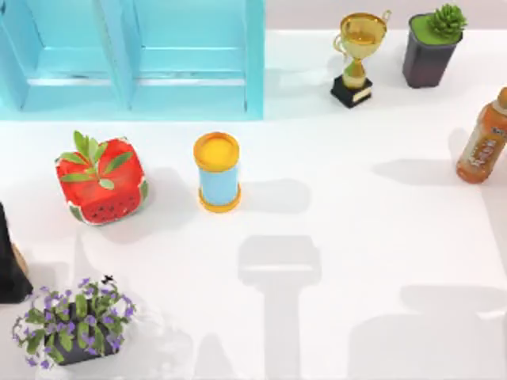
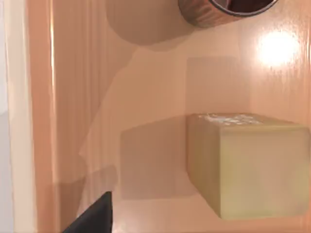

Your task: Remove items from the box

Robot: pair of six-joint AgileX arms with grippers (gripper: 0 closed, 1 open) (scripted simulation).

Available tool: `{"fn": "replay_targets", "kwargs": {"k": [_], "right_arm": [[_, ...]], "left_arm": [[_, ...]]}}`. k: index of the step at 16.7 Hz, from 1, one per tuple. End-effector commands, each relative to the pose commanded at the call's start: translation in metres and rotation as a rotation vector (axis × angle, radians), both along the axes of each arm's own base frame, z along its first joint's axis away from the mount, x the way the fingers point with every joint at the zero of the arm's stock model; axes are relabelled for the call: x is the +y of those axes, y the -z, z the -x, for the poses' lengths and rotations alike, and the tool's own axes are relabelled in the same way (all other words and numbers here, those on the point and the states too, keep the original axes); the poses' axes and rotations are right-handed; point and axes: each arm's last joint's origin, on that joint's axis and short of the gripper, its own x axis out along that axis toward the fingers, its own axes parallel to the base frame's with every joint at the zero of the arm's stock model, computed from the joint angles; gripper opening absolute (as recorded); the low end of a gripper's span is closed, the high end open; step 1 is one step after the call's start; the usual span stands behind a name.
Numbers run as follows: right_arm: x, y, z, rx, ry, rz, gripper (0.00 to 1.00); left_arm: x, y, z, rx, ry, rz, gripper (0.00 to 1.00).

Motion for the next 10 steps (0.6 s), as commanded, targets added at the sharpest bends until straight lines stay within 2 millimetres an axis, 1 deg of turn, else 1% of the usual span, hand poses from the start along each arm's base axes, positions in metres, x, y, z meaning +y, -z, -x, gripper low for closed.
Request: {"fn": "replay_targets", "kwargs": {"k": [3,5,7,10], "right_arm": [[-0.027,0.006,-0.024,0.179,0.002,-0.068,1.00],[-0.040,0.011,-0.032,0.254,0.002,-0.104,1.00],[-0.047,0.013,-0.037,0.291,0.002,-0.124,1.00],[-0.048,0.014,-0.037,0.296,0.002,-0.127,1.00]], "left_arm": [[0.000,0.000,0.000,0.000,0.000,0.000,1.00],[0.000,0.000,0.000,0.000,0.000,0.000,1.00],[0.000,0.000,0.000,0.000,0.000,0.000,1.00],[0.000,0.000,0.000,0.000,0.000,0.000,1.00]]}}
